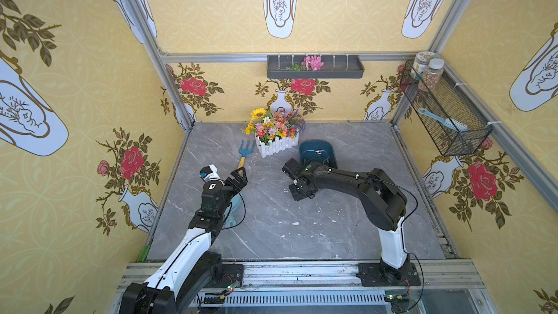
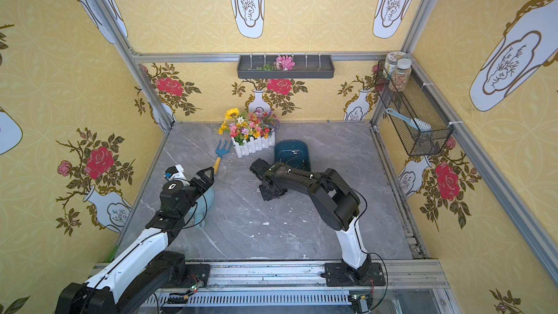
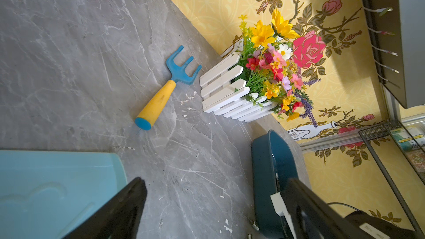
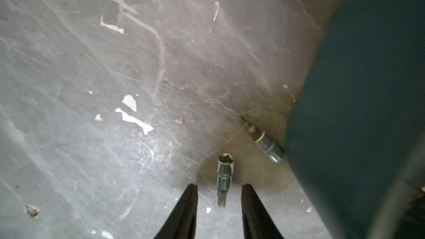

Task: Put the bit on the desktop into the storage box
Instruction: Pick up the screwdriver bit from the center of the board.

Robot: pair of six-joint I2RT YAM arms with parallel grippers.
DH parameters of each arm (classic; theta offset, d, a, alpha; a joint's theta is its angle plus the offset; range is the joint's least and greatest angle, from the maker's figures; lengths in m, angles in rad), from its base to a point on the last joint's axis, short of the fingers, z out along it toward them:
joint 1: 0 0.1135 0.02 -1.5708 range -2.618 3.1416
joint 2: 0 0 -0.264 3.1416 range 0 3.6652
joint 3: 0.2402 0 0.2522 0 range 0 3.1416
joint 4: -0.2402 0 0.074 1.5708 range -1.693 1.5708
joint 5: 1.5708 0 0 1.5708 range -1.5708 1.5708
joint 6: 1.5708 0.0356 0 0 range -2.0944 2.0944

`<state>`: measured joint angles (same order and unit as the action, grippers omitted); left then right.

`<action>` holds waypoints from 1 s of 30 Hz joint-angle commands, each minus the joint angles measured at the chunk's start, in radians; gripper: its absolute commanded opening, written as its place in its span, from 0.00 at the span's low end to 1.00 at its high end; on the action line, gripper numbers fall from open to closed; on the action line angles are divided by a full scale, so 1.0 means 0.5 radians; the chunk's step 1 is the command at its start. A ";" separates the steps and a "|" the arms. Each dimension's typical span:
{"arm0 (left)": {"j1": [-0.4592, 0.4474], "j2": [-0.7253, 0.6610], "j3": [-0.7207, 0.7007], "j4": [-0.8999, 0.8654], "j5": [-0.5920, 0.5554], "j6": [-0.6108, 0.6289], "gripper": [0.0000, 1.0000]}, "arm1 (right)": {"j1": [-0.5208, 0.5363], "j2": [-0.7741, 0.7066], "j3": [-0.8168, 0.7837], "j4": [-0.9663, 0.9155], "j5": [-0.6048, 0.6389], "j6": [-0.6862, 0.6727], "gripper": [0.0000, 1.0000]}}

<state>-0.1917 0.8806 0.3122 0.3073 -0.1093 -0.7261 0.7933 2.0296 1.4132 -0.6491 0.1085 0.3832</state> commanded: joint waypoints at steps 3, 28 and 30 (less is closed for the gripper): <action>0.000 0.012 0.012 0.033 0.001 0.015 1.00 | -0.006 0.051 0.027 0.032 0.000 -0.019 0.31; 0.002 -0.009 0.014 0.005 -0.008 0.013 1.00 | -0.022 0.008 0.002 0.098 -0.114 -0.009 0.11; 0.002 -0.007 0.014 0.006 -0.009 0.013 1.00 | -0.020 -0.022 0.008 0.096 -0.119 -0.012 0.11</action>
<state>-0.1909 0.8749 0.3195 0.3050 -0.1093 -0.7261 0.7815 2.0403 1.4162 -0.5858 0.0536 0.3798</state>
